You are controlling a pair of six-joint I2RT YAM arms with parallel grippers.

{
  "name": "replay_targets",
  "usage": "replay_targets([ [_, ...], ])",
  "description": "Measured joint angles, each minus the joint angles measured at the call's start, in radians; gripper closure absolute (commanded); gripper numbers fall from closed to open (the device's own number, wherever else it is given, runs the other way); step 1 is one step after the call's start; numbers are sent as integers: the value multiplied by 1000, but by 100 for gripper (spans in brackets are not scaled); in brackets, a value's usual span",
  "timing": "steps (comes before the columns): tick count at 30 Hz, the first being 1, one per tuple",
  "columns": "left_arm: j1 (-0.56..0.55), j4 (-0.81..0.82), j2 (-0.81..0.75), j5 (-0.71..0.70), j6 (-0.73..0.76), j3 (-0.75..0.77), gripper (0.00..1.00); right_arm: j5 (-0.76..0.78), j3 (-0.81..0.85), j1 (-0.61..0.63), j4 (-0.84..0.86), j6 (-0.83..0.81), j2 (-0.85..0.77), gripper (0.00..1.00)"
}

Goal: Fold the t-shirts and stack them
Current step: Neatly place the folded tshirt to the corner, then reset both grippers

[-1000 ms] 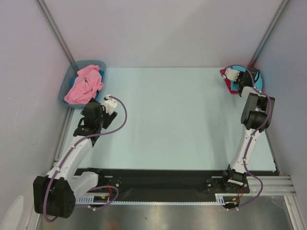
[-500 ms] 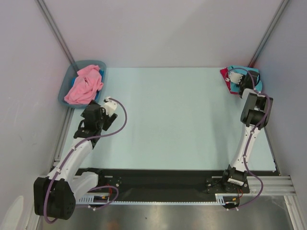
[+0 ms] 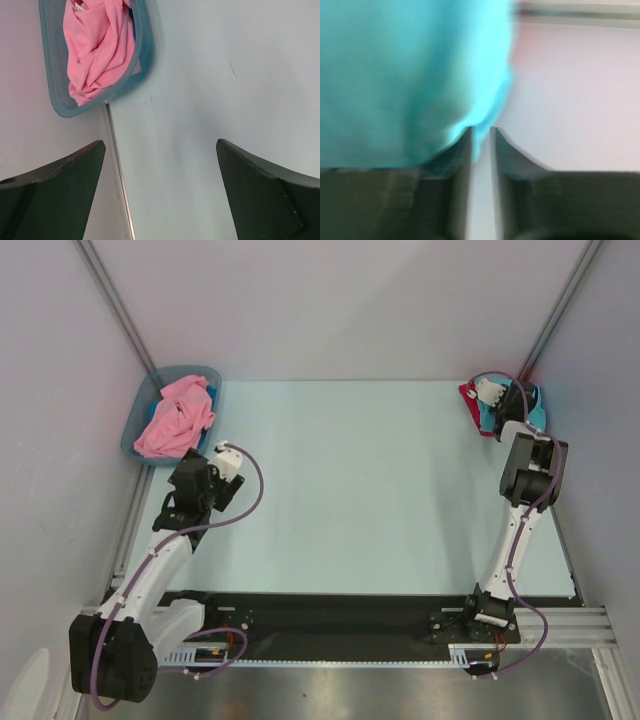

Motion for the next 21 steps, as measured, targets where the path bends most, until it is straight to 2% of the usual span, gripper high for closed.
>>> replay_targets([
  [2, 0, 12, 0, 0, -7, 0, 0, 10, 2, 20, -54, 53, -62, 45],
  [4, 0, 21, 2, 0, -18, 0, 0, 25, 15, 48, -127, 116, -142, 41],
  [9, 0, 37, 19, 8, -50, 2, 0, 29, 84, 137, -383, 341, -366, 38],
  [11, 1, 36, 34, 29, -74, 5, 0, -17, 114, 173, -522, 480, -459, 40],
  [14, 2, 28, 56, 86, -109, 8, 0, -108, 124, 213, -704, 673, -570, 34],
  [17, 2, 26, 68, 137, -142, 9, 0, -186, 40, 221, -818, 840, -674, 32],
  [21, 2, 24, 68, 174, -176, 10, 0, -286, -248, 183, -908, 1016, -813, 31],
])
